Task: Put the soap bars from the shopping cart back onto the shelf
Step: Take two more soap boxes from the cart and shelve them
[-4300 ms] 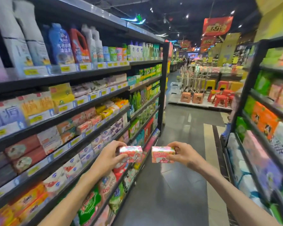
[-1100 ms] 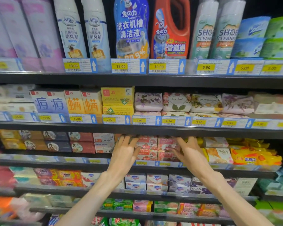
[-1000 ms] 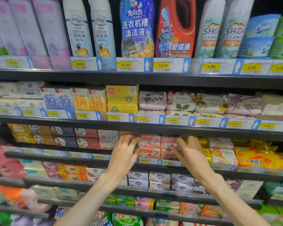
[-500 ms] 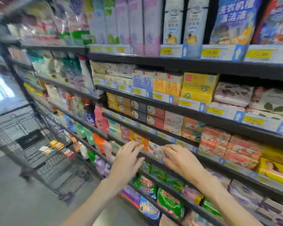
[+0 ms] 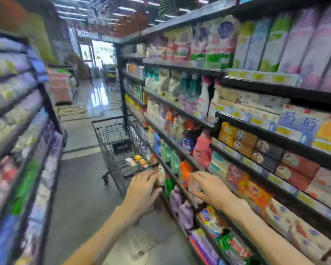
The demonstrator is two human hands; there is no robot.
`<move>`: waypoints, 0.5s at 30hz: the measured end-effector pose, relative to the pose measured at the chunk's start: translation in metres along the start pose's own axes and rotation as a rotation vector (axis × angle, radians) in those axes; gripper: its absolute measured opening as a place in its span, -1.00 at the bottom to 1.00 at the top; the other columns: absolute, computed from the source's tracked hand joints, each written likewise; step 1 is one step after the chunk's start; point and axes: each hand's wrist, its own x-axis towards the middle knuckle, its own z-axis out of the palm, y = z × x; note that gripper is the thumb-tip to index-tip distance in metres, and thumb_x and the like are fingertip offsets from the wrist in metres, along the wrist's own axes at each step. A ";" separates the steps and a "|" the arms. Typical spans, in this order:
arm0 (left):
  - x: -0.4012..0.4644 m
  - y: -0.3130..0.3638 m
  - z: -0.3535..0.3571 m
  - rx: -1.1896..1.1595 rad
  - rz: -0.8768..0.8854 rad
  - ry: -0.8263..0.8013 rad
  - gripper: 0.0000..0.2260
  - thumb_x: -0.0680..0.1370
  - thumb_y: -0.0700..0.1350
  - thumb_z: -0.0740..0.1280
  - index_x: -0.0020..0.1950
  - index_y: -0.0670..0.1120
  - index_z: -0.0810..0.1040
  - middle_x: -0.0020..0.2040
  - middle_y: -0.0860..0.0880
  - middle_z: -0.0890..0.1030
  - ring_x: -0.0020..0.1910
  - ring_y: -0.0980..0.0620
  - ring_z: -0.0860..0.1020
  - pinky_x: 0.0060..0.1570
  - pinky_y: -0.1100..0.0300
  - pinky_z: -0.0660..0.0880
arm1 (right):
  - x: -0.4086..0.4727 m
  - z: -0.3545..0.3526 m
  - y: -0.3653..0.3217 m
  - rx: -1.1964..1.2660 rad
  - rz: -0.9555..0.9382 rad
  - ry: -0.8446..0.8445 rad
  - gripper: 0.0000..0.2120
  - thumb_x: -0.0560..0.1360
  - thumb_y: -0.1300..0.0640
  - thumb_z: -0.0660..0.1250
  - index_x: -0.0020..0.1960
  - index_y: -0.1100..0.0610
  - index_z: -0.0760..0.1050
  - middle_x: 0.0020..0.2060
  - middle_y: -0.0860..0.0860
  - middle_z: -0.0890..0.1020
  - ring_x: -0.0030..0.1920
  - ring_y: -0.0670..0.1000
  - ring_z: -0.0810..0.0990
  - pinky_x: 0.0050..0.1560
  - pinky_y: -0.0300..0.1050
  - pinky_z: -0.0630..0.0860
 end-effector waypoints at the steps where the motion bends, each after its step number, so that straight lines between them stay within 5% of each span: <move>1: -0.004 -0.022 -0.007 0.025 -0.029 0.000 -0.48 0.52 0.24 0.15 0.35 -0.03 0.48 0.26 -0.05 0.54 0.26 -0.11 0.49 0.22 -0.03 0.46 | 0.022 0.004 -0.017 0.009 -0.027 -0.009 -0.35 0.44 -0.26 0.14 0.42 0.07 0.40 0.27 0.11 0.56 0.23 0.18 0.54 0.17 0.08 0.52; 7: -0.026 -0.144 -0.035 0.113 -0.179 -0.049 -0.47 0.55 0.24 0.12 0.37 -0.05 0.45 0.30 -0.05 0.51 0.30 -0.11 0.46 0.25 -0.04 0.44 | 0.148 0.042 -0.100 0.041 -0.214 0.016 -0.45 0.45 -0.17 0.31 0.33 0.11 0.46 0.07 0.09 0.64 0.07 0.17 0.63 0.03 0.01 0.60; 11: -0.033 -0.209 -0.040 0.171 -0.256 -0.067 -0.49 0.56 0.24 0.18 0.40 -0.03 0.42 0.32 -0.04 0.49 0.33 -0.09 0.43 0.29 -0.02 0.39 | 0.219 0.058 -0.151 0.013 -0.295 -0.019 -0.42 0.50 -0.16 0.32 0.44 0.08 0.36 0.19 0.08 0.57 0.18 0.15 0.54 0.14 0.05 0.51; 15: -0.026 -0.273 -0.034 0.227 -0.340 -0.050 -0.54 0.53 0.23 0.19 0.28 -0.03 0.52 0.19 -0.06 0.58 0.20 -0.10 0.55 0.13 -0.02 0.52 | 0.294 0.085 -0.180 0.043 -0.369 -0.043 -0.39 0.53 -0.19 0.28 0.49 0.05 0.28 0.26 0.03 0.53 0.23 0.09 0.51 0.20 -0.03 0.47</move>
